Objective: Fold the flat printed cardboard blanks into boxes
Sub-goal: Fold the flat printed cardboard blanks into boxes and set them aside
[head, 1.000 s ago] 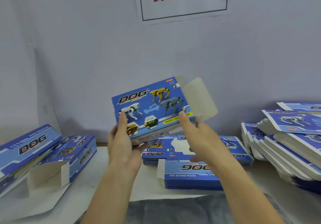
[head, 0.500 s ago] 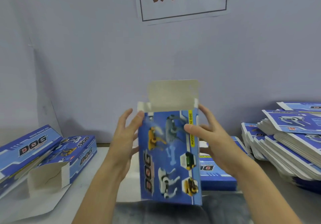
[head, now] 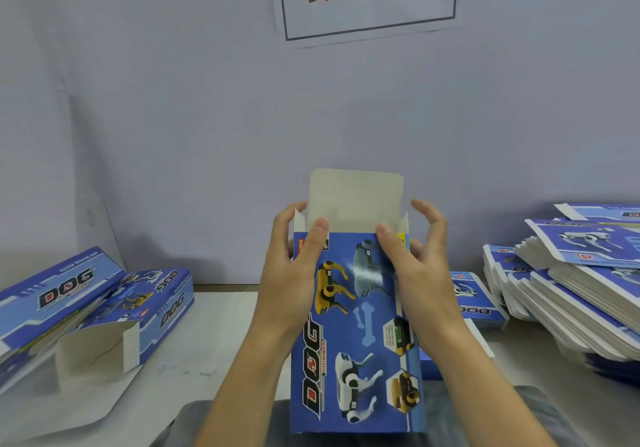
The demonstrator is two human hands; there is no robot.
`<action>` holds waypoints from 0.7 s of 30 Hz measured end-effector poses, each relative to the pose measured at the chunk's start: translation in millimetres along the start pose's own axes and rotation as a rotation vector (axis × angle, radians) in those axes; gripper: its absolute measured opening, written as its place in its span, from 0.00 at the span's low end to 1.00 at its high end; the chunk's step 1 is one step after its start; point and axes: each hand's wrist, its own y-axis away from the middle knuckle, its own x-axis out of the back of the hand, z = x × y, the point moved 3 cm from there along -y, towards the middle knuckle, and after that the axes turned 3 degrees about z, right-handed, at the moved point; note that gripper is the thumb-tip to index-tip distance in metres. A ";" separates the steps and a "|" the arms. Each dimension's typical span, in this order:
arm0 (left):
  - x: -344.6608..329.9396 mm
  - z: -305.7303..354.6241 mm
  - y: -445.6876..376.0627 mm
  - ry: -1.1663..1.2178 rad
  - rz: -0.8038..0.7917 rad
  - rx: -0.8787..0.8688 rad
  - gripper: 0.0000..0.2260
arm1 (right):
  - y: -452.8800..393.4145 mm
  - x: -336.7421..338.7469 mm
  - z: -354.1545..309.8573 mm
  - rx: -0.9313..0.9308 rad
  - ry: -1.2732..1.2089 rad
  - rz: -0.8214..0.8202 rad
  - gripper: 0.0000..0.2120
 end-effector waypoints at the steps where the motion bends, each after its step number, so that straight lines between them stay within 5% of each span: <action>1: 1.1 -1.0 -0.3 0.002 0.014 -0.006 0.15 | 0.3 -0.1 -0.1 0.006 0.000 0.002 0.24; 10: 7.6 -6.4 -0.3 -0.038 0.102 -0.040 0.14 | -6.2 -0.2 14.5 -0.067 0.106 -0.080 0.17; 17: 7.5 -4.2 -0.4 -0.023 0.072 0.010 0.20 | 2.2 -8.4 17.2 -0.084 -0.058 -0.090 0.13; 21: 15.4 -2.9 -0.5 0.040 -0.007 0.059 0.10 | -1.0 -1.7 9.3 -0.097 -0.017 -0.090 0.10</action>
